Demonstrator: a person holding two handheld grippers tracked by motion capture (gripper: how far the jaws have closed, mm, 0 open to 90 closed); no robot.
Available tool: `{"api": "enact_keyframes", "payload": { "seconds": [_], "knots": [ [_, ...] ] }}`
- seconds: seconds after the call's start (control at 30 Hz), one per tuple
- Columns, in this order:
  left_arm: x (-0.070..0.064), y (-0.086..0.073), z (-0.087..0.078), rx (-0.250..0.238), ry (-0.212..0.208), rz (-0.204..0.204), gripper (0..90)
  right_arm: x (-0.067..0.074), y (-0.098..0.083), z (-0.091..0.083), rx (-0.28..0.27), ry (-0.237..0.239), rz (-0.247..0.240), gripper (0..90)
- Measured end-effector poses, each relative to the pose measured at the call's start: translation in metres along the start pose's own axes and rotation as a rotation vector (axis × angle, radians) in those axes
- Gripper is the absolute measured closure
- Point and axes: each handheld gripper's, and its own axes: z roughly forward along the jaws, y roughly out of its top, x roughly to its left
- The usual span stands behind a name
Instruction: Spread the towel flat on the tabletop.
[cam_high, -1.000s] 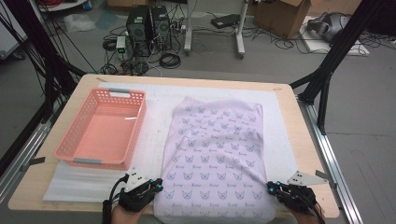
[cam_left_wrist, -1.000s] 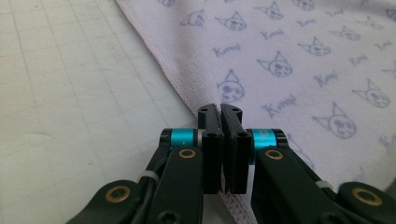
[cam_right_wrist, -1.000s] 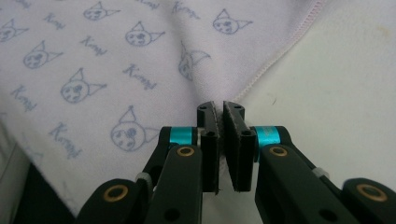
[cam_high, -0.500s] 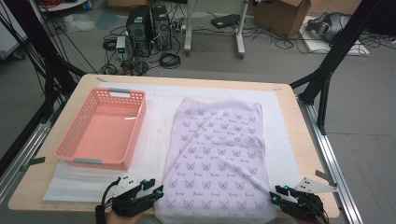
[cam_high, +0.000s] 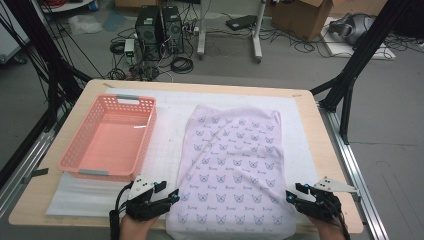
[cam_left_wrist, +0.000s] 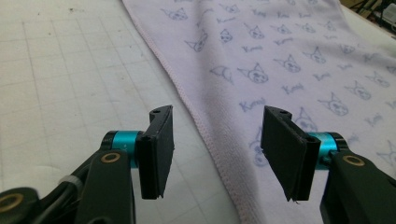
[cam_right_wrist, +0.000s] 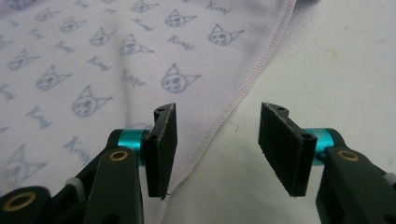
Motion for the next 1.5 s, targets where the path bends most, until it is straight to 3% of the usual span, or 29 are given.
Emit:
{"api": "enact_keyframes", "payload": {
  "seconds": [0.07,0.13,0.17,0.2,0.3,0.4,0.57,0.73,0.83,1.1,1.17,1.5],
  "knots": [
    [0.000,-0.001,0.004,0.014,-0.001,-0.003,44.4,0.002,-0.002,0.008,0.047,-0.009,-0.024,48.4],
    [-0.002,-0.003,0.009,0.044,-0.020,0.007,46.6,0.004,-0.002,0.008,0.048,-0.037,-0.068,51.5],
    [-0.004,-0.004,0.012,0.064,-0.026,0.021,49.0,0.005,-0.002,0.008,0.053,-0.046,-0.088,52.6],
    [-0.007,-0.007,0.012,0.050,-0.006,0.056,51.1,0.006,-0.001,0.008,0.055,-0.050,-0.095,53.5],
    [-0.010,-0.009,0.012,0.042,0.043,0.101,64.0,0.005,-0.001,0.006,0.058,-0.041,-0.093,61.1],
    [-0.006,-0.009,0.010,0.057,0.008,0.069,84.7,0.003,-0.002,0.005,0.055,-0.030,-0.078,68.2],
    [-0.007,-0.009,0.010,0.056,0.004,0.064,86.2,0.005,-0.002,0.005,0.064,0.011,-0.092,85.8],
    [-0.007,-0.010,0.009,0.052,0.000,0.054,86.2,0.005,-0.002,0.005,0.065,0.021,-0.086,86.9],
    [-0.007,-0.011,0.008,0.048,-0.001,0.054,86.2,0.007,-0.001,0.005,0.069,0.007,-0.117,87.8],
    [-0.006,-0.013,0.004,0.046,-0.009,0.045,86.3,0.005,-0.002,0.003,0.060,0.000,-0.095,88.4],
    [-0.007,-0.013,0.003,0.049,-0.009,0.045,86.4,0.006,-0.003,0.002,0.061,0.000,-0.070,88.5],
    [-0.014,-0.021,-0.012,0.076,-0.034,0.063,86.3,0.007,-0.012,-0.015,0.088,0.022,-0.071,88.5]
  ]
}}
